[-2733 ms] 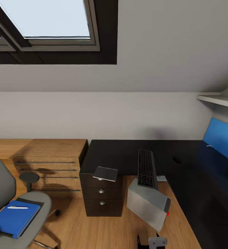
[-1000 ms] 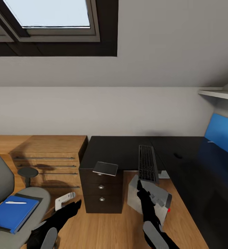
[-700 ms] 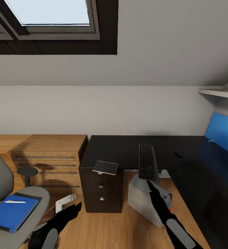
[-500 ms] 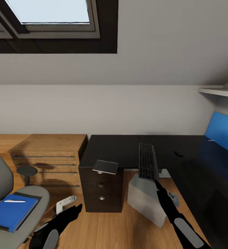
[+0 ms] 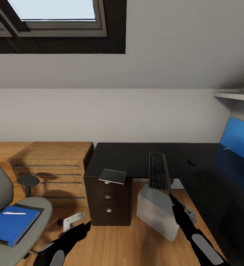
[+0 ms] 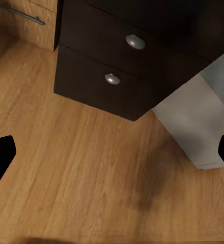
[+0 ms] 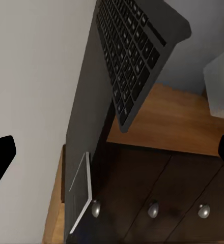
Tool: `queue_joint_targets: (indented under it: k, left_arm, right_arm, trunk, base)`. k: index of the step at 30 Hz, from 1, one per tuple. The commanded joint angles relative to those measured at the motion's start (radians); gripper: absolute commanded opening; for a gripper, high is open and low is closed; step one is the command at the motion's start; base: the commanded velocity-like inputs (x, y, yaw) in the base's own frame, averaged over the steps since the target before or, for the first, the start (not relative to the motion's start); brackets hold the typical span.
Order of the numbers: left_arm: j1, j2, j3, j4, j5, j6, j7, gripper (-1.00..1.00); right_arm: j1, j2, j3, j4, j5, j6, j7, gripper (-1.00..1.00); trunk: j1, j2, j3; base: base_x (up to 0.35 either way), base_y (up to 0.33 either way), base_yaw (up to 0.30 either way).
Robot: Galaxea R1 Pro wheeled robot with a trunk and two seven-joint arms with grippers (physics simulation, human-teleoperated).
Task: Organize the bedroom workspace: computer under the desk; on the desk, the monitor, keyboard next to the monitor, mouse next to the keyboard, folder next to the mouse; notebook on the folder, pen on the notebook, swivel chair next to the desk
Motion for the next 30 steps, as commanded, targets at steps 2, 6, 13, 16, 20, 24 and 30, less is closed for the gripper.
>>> queue_joint_targets:
  k: [2,6,13,16,20,24,30]
  left_arm:
    - [0.004,0.0,-0.011,-0.006,0.01,0.003,0.01,1.0]
    - [0.007,0.0,-0.016,-0.009,0.011,0.003,0.01,1.0]
    - [0.007,0.001,-0.017,-0.009,0.011,0.003,0.01,1.0]
    - [0.007,0.001,-0.017,-0.009,0.011,0.003,0.01,1.0]
    - [0.007,0.0,-0.017,-0.009,0.011,0.003,0.01,1.0]
    - [0.007,0.0,-0.017,-0.009,0.011,0.002,0.01,1.0]
    - [0.007,0.0,-0.017,-0.009,0.011,0.003,0.01,1.0]
  right_arm:
    - [-0.001,-0.002,0.002,0.01,-0.01,0.024,0.005,1.0]
    - [-0.001,-0.001,-0.002,0.016,-0.01,0.051,0.005,1.0]
    - [-0.001,-0.001,-0.003,0.017,-0.009,0.051,0.005,1.0]
    - [-0.001,-0.001,-0.003,0.017,-0.007,0.049,0.007,1.0]
    - [-0.001,-0.001,-0.002,0.013,-0.004,0.048,0.041,1.0]
    - [-0.001,-0.002,0.001,0.012,0.0,0.048,0.144,1.0]
    - [-0.001,-0.015,0.002,0.013,0.001,0.049,0.168,1.0]
  trunk:
    - [0.008,-0.015,-0.007]
    - [0.023,-0.043,-0.02]
    - [0.05,-0.092,-0.042]
    - [0.061,-0.113,-0.051]
    - [0.077,-0.141,-0.064]
    - [0.092,-0.169,-0.076]
    - [0.115,-0.211,-0.095]
  base:
    - [0.0,0.0,0.0]
    - [0.0,0.0,0.0]
    - [0.0,0.0,0.0]
    - [0.0,0.0,0.0]
    - [0.0,0.0,0.0]
    - [0.0,0.0,0.0]
    - [0.0,0.0,0.0]
